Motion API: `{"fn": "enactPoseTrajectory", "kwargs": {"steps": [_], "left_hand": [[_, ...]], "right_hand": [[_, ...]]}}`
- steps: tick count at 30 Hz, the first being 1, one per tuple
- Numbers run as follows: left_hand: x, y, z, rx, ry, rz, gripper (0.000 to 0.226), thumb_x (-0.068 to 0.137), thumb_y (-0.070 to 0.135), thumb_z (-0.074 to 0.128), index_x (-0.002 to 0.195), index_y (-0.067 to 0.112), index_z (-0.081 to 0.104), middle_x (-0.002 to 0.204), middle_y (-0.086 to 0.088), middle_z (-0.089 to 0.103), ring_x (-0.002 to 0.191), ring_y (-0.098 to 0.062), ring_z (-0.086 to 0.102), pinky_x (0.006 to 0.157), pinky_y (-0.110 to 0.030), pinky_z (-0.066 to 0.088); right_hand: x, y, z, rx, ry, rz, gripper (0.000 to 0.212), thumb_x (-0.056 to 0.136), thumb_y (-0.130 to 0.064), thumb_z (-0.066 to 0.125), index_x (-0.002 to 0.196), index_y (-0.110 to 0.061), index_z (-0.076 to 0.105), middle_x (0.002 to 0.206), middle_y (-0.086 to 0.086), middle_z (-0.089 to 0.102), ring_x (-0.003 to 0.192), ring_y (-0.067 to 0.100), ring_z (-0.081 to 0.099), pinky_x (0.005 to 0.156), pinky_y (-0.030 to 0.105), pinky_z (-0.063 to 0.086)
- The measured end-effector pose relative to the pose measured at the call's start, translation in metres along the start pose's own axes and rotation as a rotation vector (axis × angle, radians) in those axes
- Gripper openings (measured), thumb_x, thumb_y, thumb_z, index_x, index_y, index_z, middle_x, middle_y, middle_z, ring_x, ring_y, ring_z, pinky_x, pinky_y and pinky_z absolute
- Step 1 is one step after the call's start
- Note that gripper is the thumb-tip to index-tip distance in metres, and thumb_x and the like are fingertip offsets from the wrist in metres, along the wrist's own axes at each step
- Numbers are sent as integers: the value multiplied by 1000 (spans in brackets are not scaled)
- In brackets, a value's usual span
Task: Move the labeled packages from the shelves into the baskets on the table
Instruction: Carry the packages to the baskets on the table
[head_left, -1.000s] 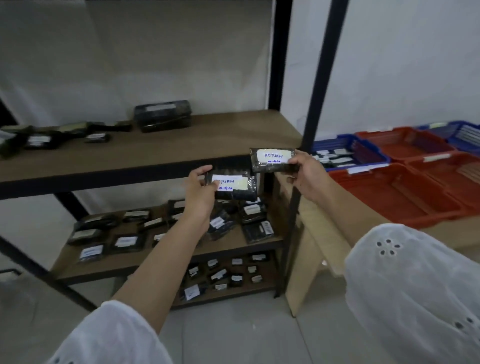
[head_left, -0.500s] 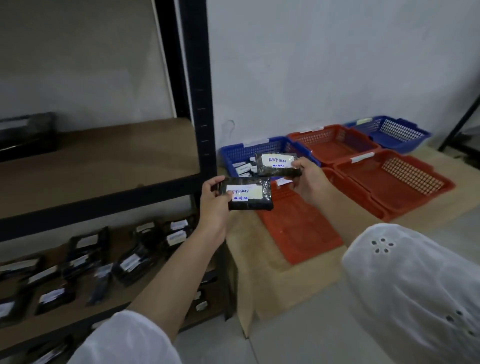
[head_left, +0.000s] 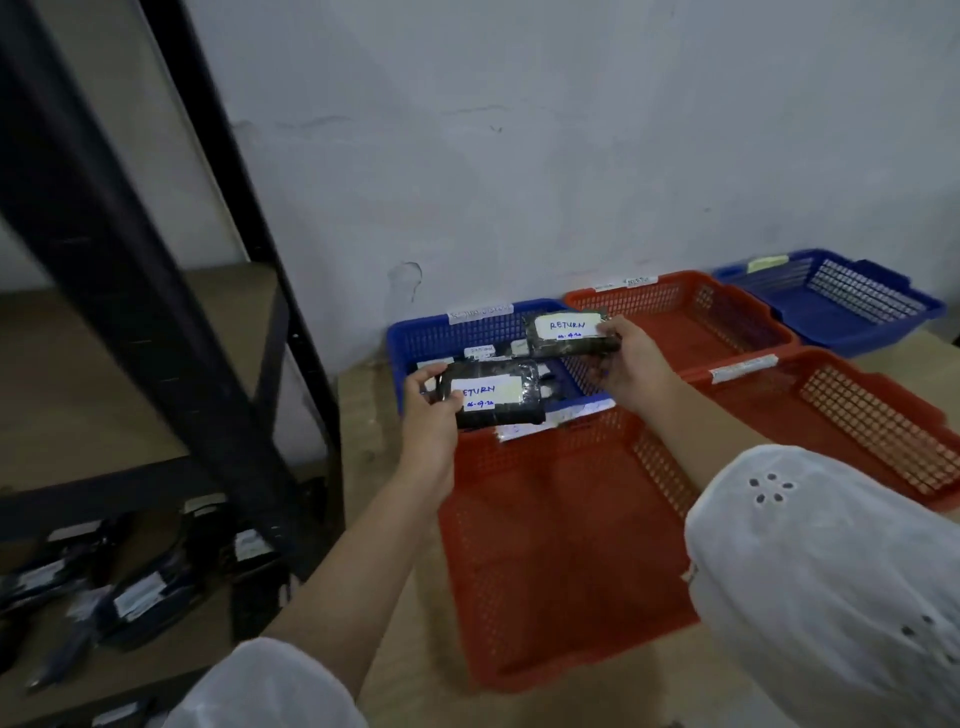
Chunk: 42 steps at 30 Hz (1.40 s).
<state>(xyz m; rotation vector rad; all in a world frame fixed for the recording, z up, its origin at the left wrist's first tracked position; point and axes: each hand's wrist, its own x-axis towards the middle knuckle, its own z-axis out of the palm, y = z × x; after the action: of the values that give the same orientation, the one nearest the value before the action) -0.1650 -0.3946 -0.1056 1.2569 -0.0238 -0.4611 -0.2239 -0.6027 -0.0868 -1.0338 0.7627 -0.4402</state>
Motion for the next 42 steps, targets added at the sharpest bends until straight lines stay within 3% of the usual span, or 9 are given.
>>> {"fn": "enactPoseTrajectory", "kwargs": {"steps": [7, 12, 18, 23, 25, 28, 32, 37, 42], "left_hand": [[39, -45, 99, -32, 240, -25, 43, 90, -12, 47, 93, 31, 53, 115, -11, 54, 108, -30, 58, 94, -50, 49], [61, -65, 155, -103, 303, -65, 38, 92, -8, 47, 106, 27, 53, 108, -7, 58, 95, -22, 62, 67, -31, 55], [97, -77, 213, -68, 334, -79, 37, 92, -10, 45, 113, 20, 49, 96, 1, 56, 85, -17, 59, 61, -29, 52], [130, -89, 236, -69, 324, -88, 36, 91, -12, 46, 112, 18, 49, 99, -3, 56, 87, -19, 59, 70, -30, 55], [142, -93, 240, -82, 316, -84, 36, 90, -13, 45, 110, 17, 49, 100, -4, 55, 88, -18, 58, 75, -31, 54], [156, -99, 243, -72, 312, -93, 36, 90, -12, 46, 105, 20, 51, 101, -5, 55, 88, -17, 59, 76, -31, 54], [169, -105, 243, -56, 299, -110, 37, 91, -10, 47, 100, 25, 53, 102, -6, 56, 88, -17, 60, 77, -30, 55], [178, -114, 246, -34, 281, -131, 34, 91, -10, 47, 108, 20, 52, 103, -6, 57, 91, -19, 60, 85, -35, 53], [180, -119, 251, -3, 292, -139, 34, 92, -8, 47, 114, 17, 52, 108, -8, 57, 97, -22, 59, 89, -36, 52]], "right_hand": [[97, -34, -67, -89, -106, 172, 11, 89, -14, 45, 90, -10, 55, 74, 5, 56, 54, 13, 45, 51, 23, 30], [154, -53, -105, -125, -106, 192, 11, 91, -12, 44, 85, -10, 53, 74, 6, 56, 56, 16, 47, 49, 24, 33], [220, -62, -141, -50, 2, 267, 9, 93, -14, 47, 88, -12, 54, 78, 6, 56, 63, 14, 49, 55, 24, 37], [269, -45, -150, -130, 50, 315, 26, 96, -10, 48, 122, -10, 53, 81, 7, 59, 60, 13, 50, 53, 23, 39], [283, -36, -146, -197, 30, 321, 34, 96, -7, 47, 131, -9, 49, 97, 12, 62, 64, 16, 51, 54, 23, 42], [299, -24, -135, -258, 14, 327, 35, 96, -1, 48, 130, -3, 49, 124, 21, 57, 81, 23, 60, 66, 26, 50], [319, -11, -122, -309, 47, 294, 31, 94, 2, 50, 125, 2, 52, 123, 23, 58, 97, 30, 59, 68, 28, 51], [342, 0, -123, -676, 134, 149, 29, 90, -10, 61, 118, 1, 61, 123, 21, 60, 110, 34, 58, 88, 35, 49], [346, 1, -132, -1120, 155, 96, 43, 87, -37, 65, 120, -9, 62, 135, 22, 42, 127, 38, 36, 103, 39, 33]]}}
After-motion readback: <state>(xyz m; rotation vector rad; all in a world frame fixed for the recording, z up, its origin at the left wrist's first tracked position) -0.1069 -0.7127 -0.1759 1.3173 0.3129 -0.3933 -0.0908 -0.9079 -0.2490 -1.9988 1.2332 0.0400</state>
